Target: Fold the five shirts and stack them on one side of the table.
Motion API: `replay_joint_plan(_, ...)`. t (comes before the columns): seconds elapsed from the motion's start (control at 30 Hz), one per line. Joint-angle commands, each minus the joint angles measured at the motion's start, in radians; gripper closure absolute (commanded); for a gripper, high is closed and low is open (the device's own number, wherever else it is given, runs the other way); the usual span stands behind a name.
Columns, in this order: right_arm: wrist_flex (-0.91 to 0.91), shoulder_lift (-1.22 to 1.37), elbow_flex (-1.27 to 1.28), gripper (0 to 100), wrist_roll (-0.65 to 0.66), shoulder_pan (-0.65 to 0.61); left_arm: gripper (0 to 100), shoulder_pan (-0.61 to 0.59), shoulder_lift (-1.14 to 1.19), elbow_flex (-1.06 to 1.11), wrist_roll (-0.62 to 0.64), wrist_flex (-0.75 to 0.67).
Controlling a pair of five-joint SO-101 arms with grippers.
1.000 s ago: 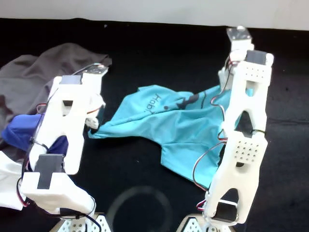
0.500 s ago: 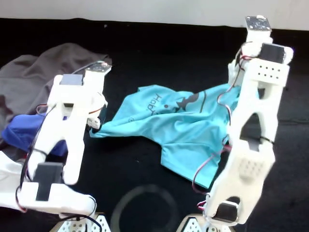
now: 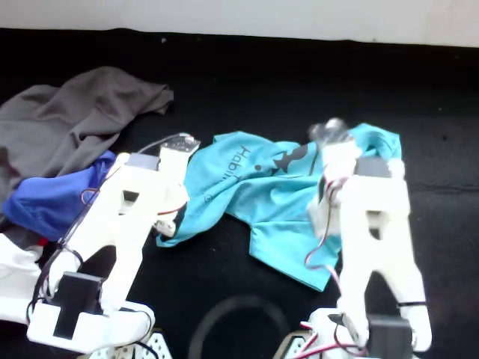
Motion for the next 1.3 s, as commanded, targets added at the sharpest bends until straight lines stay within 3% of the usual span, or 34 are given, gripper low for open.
replay_joint_plan(0.0,-0.085,-0.050,0.159,69.6,0.037,-0.054,99,0.016,-0.041,0.004,0.006,-0.017)
replay_joint_plan(0.7,-0.394,-0.048,0.432,69.1,0.037,-0.064,99,0.013,-0.051,-0.015,0.002,-0.014)
replay_joint_plan(0.97,-0.423,-0.048,0.475,69.7,0.041,-0.065,99,0.013,-0.051,-0.015,0.002,-0.014)
replay_joint_plan(1.03,-0.423,-0.048,0.479,74.8,0.043,-0.065,99,0.013,-0.051,-0.015,0.002,-0.014)
replay_joint_plan(1.17,-0.424,-0.048,0.470,99.5,0.037,-0.065,99,0.013,-0.048,-0.013,0.002,-0.014)
replay_joint_plan(1.27,-0.421,-0.059,0.467,98.4,0.035,-0.059,99,0.013,-0.042,-0.012,0.002,-0.014)
